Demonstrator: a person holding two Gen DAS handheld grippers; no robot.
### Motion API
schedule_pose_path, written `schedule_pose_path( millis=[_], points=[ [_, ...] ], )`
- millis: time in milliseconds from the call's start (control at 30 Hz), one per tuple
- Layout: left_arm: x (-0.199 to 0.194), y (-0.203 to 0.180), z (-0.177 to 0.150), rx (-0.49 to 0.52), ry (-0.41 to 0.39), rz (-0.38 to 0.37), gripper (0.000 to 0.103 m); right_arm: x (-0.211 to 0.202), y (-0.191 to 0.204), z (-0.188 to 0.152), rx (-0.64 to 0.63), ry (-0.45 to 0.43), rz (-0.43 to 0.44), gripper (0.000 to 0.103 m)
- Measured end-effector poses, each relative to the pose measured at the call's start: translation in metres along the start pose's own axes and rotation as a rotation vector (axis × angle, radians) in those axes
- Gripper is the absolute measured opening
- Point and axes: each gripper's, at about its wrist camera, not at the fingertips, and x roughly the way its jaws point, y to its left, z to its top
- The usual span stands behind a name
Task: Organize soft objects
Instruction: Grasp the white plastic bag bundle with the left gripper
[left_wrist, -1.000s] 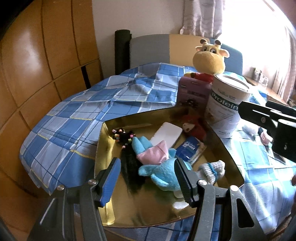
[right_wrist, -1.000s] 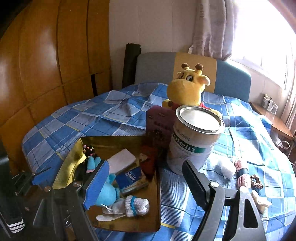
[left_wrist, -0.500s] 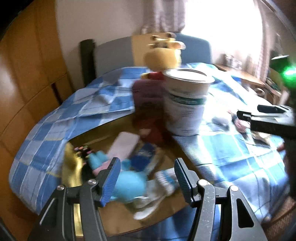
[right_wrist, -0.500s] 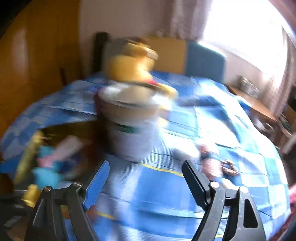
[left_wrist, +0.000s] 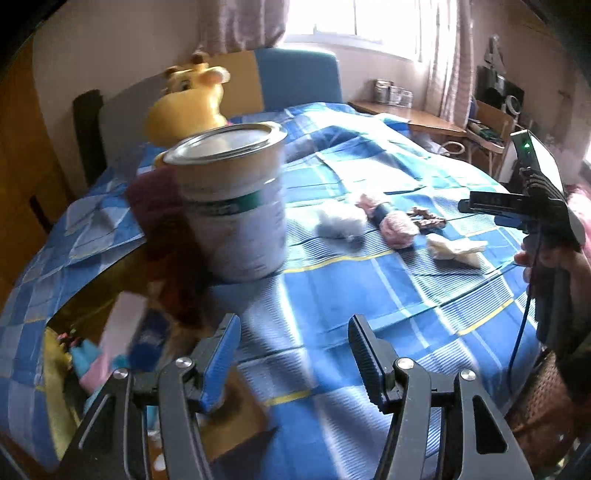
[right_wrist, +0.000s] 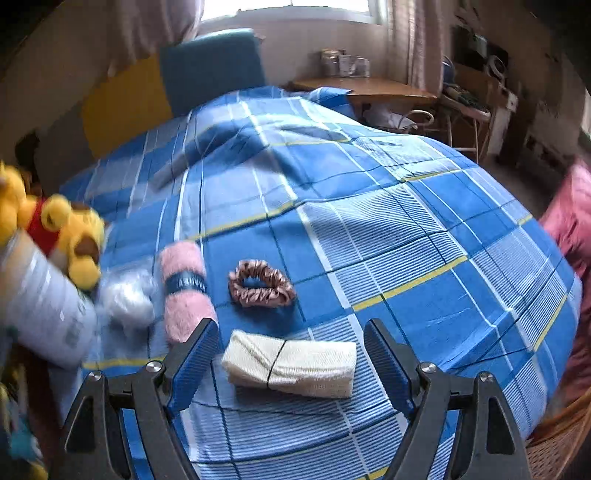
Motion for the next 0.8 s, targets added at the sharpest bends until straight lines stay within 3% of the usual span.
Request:
schedule_pose_path(
  millis=[200, 533, 733, 800],
  points=[
    [0.035, -0.020, 0.025, -0.024, 0.055, -0.072, 0.062, 0.000, -0.012, 0.001, 0.079, 0.012, 0.025, 0.082],
    [0.108, -0.044, 0.064, -0.040, 0.126, -0.086, 0.062, 0.004, -0.026, 0.005, 0.174, 0.043, 0.088, 0.083],
    [0.152, -0.055, 0.091, -0.056, 0.152, -0.108, 0.074, 0.006, -0.025, 0.006, 0.174, 0.055, 0.117, 0.083],
    [0.164, -0.060, 0.098, -0.048, 0.156, -0.094, 0.074, 0.006, -0.023, 0.006, 0.166, 0.053, 0.122, 0.083]
  ],
)
